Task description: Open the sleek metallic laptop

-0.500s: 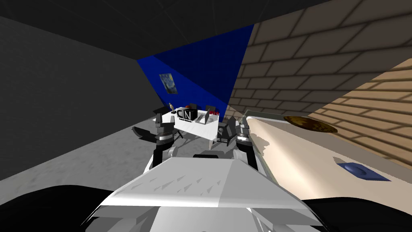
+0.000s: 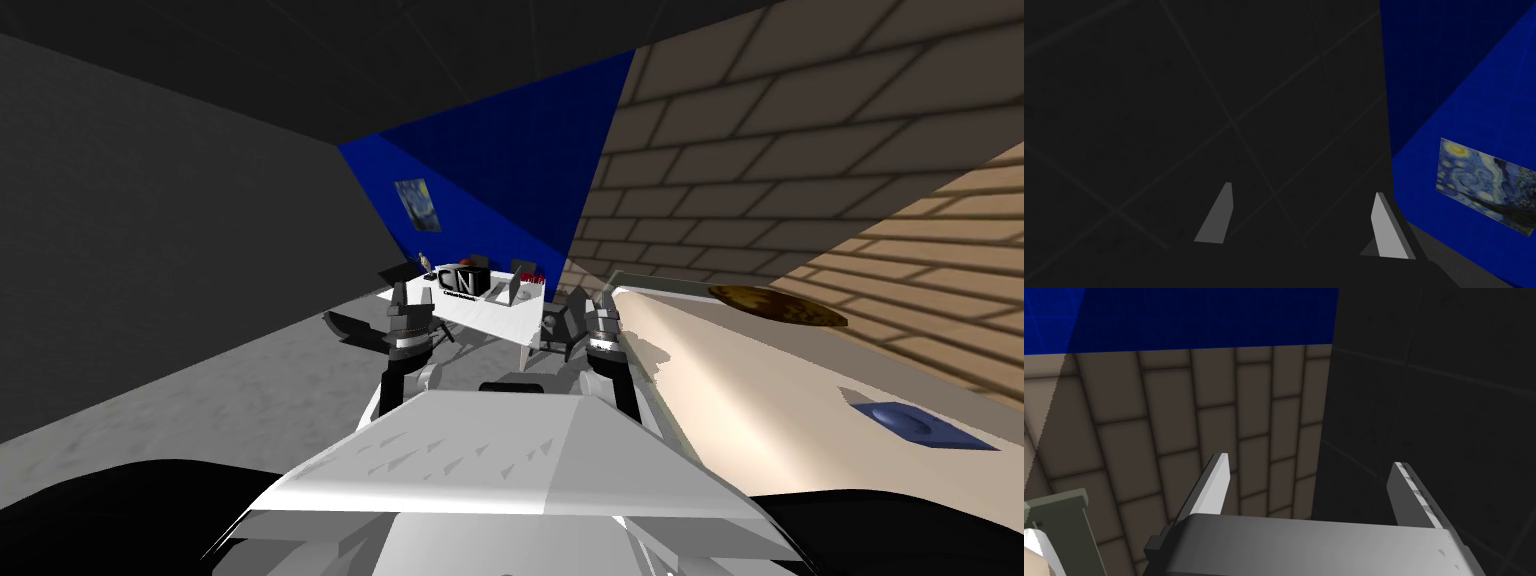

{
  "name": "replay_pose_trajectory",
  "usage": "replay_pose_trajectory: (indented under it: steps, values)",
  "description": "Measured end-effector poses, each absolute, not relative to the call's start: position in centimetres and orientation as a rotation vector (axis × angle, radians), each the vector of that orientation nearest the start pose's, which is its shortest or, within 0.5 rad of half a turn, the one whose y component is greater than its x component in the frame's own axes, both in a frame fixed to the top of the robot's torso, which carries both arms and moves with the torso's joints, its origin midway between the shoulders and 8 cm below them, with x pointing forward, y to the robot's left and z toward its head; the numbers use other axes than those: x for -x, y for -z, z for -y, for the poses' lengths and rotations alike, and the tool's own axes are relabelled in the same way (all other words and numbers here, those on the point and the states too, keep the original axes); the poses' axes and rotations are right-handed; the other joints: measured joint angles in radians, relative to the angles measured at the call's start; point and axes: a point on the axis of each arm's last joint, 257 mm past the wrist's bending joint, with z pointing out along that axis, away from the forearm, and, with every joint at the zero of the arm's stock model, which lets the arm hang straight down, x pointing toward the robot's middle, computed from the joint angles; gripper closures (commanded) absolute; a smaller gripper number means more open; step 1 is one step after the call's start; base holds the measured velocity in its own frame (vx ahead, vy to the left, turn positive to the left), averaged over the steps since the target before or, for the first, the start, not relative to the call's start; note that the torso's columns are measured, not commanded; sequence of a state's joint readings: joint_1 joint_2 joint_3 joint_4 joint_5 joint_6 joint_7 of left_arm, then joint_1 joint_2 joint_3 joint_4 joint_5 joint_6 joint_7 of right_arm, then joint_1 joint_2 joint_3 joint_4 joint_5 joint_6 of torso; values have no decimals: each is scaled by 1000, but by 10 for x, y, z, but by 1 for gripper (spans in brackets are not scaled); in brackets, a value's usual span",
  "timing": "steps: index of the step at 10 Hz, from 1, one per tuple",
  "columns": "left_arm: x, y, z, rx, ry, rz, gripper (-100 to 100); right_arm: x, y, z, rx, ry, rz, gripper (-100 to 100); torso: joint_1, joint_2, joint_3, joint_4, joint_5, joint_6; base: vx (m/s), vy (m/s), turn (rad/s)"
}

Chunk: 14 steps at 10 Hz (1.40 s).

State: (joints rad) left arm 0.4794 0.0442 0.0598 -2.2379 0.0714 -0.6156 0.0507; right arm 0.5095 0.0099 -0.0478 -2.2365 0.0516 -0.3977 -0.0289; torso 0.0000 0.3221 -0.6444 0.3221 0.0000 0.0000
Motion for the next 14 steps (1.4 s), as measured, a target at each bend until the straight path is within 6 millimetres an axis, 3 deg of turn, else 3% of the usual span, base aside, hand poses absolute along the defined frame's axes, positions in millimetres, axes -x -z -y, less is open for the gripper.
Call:
replay_pose_trajectory:
  steps: [4, 5, 6, 10, 14]
  values:
    - [-329, -36, -300, 604, 1362, -522, 0, -364, 19, 300, -767, -1205, -724, 0, 0, 296, -590, 295, 0, 0, 0, 0, 0]
    - [-329, -36, -300, 604, 1362, -522, -100, -364, 19, 300, -767, -1205, -724, 0, 0, 369, -738, 369, 0, 0, 6, -8, 11]
    - [-335, -34, -297, 597, 1366, -540, -100, -364, 19, 300, -767, -1205, -724, 0, 0, 403, -807, 402, 0, 0, 6, -17, 9]
    - [-362, -19, -286, 591, 1380, -613, -100, -364, 19, 300, -768, -1204, -724, 0, 0, 416, -832, 416, 0, 0, 6, -23, 13]
    - [-404, 0, -271, 606, 1393, -680, -100, -364, 19, 300, -768, -1205, -724, 0, 0, 416, -832, 416, 0, 0, 12, -32, 16]
